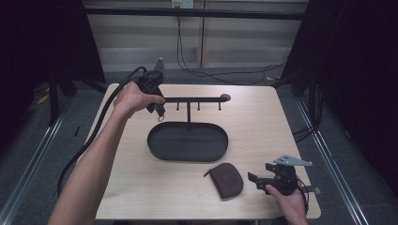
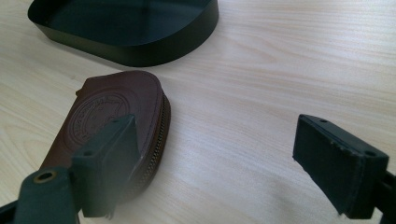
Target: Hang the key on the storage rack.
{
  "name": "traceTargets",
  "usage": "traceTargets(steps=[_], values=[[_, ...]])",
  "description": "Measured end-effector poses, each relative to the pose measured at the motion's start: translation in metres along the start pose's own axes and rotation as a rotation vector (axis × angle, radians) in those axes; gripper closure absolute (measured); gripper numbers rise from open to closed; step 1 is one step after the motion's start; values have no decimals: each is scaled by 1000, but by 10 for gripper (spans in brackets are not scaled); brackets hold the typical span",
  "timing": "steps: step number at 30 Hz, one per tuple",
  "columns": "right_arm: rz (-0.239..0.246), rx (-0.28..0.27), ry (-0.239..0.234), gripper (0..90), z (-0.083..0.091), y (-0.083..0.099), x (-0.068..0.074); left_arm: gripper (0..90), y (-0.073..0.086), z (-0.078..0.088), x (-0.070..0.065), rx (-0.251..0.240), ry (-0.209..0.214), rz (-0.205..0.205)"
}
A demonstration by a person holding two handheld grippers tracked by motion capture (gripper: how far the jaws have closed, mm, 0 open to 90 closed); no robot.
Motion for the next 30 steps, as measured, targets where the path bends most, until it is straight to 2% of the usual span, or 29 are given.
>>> traceTargets(steps=[2, 5, 6, 10, 13, 15, 17, 18, 20, 23, 25, 30], values=[[0, 0, -1, 138, 0, 0, 0, 528, 4, -1, 1, 20, 7, -12], [-9, 2, 0, 138, -1, 0, -1, 495, 9, -2, 4, 12, 4, 10], [-8, 4, 0, 138, -1, -1, -1, 481, 10, -1, 6, 10, 11, 0], [-5, 6, 5, 138, -1, -1, 0, 389, 21, 2, 11, -15, 22, 9], [-3, 4, 5, 138, -1, -1, 0, 346, 30, 1, 13, -11, 33, 8], [-2, 8, 6, 138, -1, 0, 0, 334, 36, 3, 14, -35, 47, -6], [-2, 7, 8, 138, -1, 0, 1, 320, 42, 4, 15, -56, 43, -18], [3, 5, 7, 138, -1, 0, 1, 307, 46, 3, 14, -58, 51, -27], [-1, 8, 10, 138, -1, 0, 1, 292, 51, 1, 14, -41, 39, -51], [1, 9, 11, 138, -2, 0, 0, 276, 59, 3, 15, -83, 67, -52], [1, 9, 12, 138, -2, 0, 0, 258, 64, 3, 17, -90, 66, -60], [-5, 11, 15, 138, -1, 0, 0, 230, 75, 4, 17, -146, 78, -63]])
Point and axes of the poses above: each handheld gripper's, and its own axes: z roughly backward along the jaws, y roughly out of its underside, x roughly to its left, the point moved 3 cm from there along -z, roughly forward along the jaws, and after that the axes turned 4 degrees about x, right-handed, at the moved point
